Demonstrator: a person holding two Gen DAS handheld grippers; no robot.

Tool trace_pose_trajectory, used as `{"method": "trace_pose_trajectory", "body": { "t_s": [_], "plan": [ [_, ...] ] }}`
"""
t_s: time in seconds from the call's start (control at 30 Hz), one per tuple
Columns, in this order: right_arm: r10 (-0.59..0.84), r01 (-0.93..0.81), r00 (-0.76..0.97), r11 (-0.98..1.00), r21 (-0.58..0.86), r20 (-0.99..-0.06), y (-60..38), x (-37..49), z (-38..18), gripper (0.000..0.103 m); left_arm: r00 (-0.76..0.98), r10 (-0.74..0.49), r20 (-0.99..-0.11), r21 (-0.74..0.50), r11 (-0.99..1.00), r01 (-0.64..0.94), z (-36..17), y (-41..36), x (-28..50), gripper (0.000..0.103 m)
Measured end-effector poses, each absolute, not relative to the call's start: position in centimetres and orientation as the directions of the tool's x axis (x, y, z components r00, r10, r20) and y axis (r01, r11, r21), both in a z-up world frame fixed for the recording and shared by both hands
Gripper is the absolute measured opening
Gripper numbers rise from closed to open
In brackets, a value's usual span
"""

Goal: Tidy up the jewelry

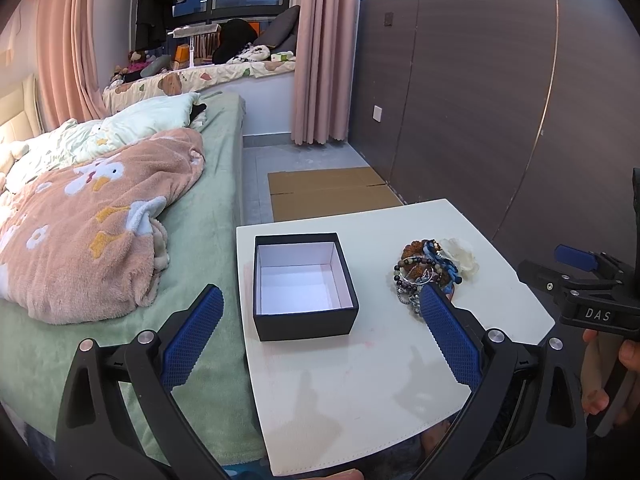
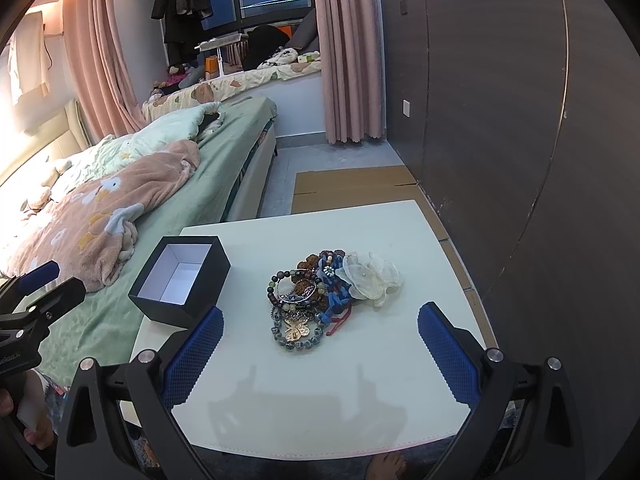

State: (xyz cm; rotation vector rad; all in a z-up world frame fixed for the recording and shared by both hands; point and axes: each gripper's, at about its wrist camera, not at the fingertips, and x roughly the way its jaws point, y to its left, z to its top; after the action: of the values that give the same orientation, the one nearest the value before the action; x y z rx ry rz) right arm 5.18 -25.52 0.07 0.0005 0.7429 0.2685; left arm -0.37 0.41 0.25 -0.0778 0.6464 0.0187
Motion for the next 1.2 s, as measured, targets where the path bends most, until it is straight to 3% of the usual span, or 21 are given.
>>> {"method": "trace_pose_trajectory", "body": {
  "t_s": [0.63, 1.2],
  "plan": [
    [0.237, -0.235, 0.704, 0.967, 0.095, -0.67, -25.8, 5.4, -0.1, 0.096, 0.795, -0.009, -0.607, -0.082, 0.995, -0.051, 0.4, 0.4, 0.2, 0.098],
    [0.248, -0.082, 0.667, 0.962, 0.261, -0.702, -30.1, 10.1, -1.5, 0.095, 0.779, -0.113, -0.617, -0.195, 0.981, -0.012, -1.2, -1.8, 5.3, 0.098]
  ]
}}
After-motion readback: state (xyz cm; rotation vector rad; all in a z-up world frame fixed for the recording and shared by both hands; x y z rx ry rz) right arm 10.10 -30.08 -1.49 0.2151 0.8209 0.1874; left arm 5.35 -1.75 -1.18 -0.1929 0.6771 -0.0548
